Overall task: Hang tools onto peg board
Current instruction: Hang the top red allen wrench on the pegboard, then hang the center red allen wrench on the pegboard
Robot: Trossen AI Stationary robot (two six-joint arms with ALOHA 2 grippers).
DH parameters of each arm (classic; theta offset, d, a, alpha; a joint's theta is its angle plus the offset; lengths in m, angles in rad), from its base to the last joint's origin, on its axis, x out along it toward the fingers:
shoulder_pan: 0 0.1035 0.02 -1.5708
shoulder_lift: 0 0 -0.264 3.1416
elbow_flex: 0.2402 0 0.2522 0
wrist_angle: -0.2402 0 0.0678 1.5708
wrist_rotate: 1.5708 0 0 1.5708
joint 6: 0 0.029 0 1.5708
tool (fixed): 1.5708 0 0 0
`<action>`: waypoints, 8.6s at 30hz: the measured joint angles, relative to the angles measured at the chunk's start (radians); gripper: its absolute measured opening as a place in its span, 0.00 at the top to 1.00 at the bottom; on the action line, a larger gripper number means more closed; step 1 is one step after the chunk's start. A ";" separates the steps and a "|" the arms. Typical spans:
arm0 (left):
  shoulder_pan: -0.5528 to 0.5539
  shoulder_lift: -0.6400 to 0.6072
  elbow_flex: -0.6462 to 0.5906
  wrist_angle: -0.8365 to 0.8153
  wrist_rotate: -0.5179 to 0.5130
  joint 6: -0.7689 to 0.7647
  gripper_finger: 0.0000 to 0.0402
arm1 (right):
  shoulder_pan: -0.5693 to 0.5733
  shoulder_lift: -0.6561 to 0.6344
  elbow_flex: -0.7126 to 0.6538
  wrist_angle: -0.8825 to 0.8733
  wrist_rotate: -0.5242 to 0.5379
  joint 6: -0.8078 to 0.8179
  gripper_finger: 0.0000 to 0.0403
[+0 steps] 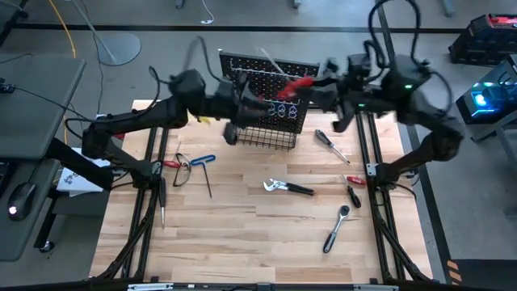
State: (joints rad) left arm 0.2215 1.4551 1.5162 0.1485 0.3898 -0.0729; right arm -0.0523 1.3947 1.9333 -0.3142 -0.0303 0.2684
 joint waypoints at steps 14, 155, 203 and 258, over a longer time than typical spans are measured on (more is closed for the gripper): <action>-0.129 0.024 0.000 -0.725 -0.452 0.310 0.64 | 0.003 0.016 -0.001 -1.191 0.321 0.249 0.91; -0.029 0.075 -0.479 -0.959 -0.275 -0.015 0.81 | 0.072 0.310 0.124 -1.167 0.293 -0.016 0.38; -0.139 -0.203 -0.335 0.307 -0.603 -1.000 0.81 | 0.259 0.419 0.124 0.065 0.994 -0.660 0.38; -0.010 -0.508 -0.847 0.158 -0.381 -0.523 0.40 | -0.028 0.221 -0.300 -0.002 0.780 -0.074 0.90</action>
State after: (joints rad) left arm 0.2111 0.9466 0.6689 0.3065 0.0090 -0.5957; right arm -0.0800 1.6157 1.6329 -0.3163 0.7495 0.1946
